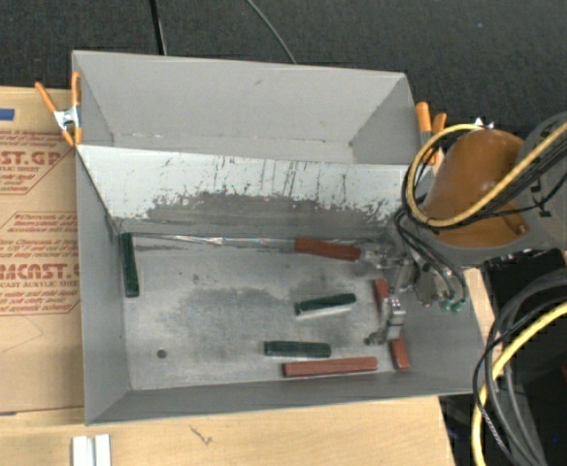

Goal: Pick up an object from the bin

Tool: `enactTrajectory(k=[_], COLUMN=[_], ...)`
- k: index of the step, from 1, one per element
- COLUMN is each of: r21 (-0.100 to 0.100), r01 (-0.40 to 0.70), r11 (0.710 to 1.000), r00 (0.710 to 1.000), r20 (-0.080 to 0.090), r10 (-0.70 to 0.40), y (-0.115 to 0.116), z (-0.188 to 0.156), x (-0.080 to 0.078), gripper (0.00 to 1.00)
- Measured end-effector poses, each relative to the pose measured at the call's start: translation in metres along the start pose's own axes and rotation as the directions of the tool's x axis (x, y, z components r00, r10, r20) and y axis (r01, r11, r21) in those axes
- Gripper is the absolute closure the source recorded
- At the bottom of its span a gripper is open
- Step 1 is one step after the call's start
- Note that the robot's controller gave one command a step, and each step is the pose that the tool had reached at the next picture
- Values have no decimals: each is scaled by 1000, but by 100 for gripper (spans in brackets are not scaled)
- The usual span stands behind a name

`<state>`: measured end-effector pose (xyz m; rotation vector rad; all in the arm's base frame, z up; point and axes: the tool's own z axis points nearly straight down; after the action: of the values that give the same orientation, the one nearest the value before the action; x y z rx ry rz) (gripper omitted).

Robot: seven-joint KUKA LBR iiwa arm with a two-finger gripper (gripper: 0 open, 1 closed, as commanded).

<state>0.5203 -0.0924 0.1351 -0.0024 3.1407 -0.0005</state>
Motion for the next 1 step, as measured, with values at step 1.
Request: enactTrajectory(k=[1], r21=[-4], r01=[105], r11=[994], r00=[994], r20=[-3], r10=[-105], y=[-55], z=[65], x=[-21], gripper=[100])
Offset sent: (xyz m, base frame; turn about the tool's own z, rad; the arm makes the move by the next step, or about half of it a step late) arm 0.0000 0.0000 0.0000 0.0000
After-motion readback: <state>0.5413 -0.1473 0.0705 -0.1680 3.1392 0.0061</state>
